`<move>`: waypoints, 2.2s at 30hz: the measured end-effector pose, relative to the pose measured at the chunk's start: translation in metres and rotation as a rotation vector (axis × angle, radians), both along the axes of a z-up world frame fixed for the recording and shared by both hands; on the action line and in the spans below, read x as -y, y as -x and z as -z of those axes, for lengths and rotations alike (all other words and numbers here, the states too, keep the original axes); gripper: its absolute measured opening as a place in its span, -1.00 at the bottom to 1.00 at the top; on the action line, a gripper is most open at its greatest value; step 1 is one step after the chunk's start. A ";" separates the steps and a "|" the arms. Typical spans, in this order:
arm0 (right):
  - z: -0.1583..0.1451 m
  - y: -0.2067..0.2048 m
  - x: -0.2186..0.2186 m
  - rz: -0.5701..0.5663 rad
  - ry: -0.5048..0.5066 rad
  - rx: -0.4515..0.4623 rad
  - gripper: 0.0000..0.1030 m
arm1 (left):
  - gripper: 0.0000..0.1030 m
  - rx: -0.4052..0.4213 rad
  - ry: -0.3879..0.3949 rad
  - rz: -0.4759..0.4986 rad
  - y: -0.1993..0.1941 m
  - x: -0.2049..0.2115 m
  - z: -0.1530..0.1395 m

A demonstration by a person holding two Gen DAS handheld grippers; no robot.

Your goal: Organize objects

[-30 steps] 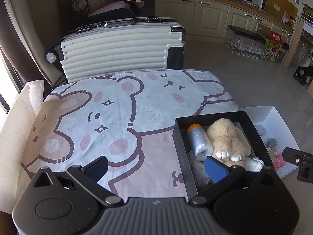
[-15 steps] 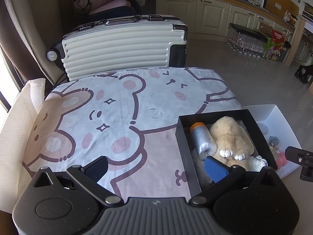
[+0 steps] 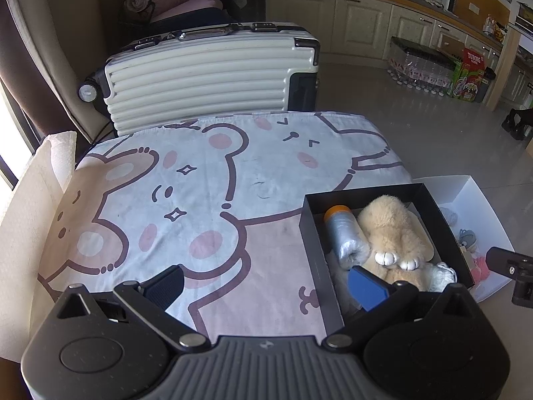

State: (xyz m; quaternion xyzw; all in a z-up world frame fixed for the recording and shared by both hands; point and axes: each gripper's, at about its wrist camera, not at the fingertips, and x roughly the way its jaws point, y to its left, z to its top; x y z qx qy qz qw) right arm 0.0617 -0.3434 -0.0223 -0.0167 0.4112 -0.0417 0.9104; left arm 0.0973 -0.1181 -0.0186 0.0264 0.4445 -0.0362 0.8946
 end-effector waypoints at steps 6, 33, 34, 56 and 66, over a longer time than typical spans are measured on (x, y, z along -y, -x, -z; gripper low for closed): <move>0.001 0.000 -0.001 -0.003 0.002 -0.002 1.00 | 1.00 0.000 0.001 0.004 0.000 -0.001 0.000; 0.002 0.000 -0.001 -0.004 0.002 -0.004 1.00 | 1.00 -0.004 0.001 0.009 0.000 0.001 0.002; 0.002 0.000 -0.001 -0.004 0.003 -0.004 1.00 | 1.00 -0.004 0.000 0.010 0.000 0.001 0.002; 0.002 0.001 -0.001 -0.005 0.002 -0.006 1.00 | 1.00 -0.008 -0.003 0.012 0.001 0.005 0.005; 0.002 0.001 -0.001 -0.005 0.003 -0.006 1.00 | 1.00 -0.008 -0.002 0.012 0.001 0.004 0.005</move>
